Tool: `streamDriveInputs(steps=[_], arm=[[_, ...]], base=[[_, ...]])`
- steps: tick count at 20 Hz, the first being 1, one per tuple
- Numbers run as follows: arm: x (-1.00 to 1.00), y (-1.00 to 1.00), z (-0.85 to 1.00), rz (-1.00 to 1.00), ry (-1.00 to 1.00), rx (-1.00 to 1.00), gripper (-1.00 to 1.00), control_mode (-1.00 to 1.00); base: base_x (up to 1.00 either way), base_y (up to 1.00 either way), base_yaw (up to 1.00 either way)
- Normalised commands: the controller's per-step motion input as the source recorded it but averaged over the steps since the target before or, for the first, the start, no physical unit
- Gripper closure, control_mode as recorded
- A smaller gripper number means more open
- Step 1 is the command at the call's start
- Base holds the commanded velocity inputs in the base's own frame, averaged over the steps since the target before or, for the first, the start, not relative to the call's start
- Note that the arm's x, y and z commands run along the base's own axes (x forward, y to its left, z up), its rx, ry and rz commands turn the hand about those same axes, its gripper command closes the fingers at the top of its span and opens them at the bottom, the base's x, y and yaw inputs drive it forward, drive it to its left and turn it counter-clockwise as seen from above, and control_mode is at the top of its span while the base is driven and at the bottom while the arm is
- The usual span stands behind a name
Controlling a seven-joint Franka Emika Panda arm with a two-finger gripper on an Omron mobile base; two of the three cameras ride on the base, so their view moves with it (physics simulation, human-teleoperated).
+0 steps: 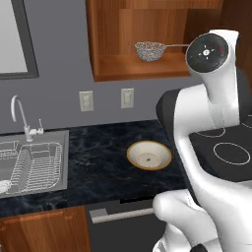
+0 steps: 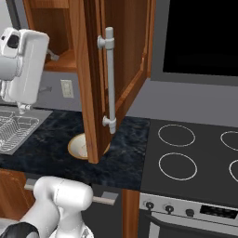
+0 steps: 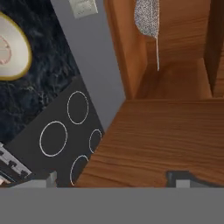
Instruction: Open the cabinet and setup a tea strainer by placing it in the bowl upright.
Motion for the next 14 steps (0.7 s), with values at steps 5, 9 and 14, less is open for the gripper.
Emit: streamDriveInputs(steps=[5,9,14], arm=[[0.98,0.24,0.00,0.42,-0.05,0.27,-1.00,-1.00],[0.78,0.14,0.00,0.14,-0.13,0.21,-1.00,-1.00],[0.44,0.15,0.00,-0.17,0.07,0.03,-1.00,-1.00]], base=[[0.00,0.00,0.00],[0.00,0.00,0.00],[0.00,0.00,0.00]])
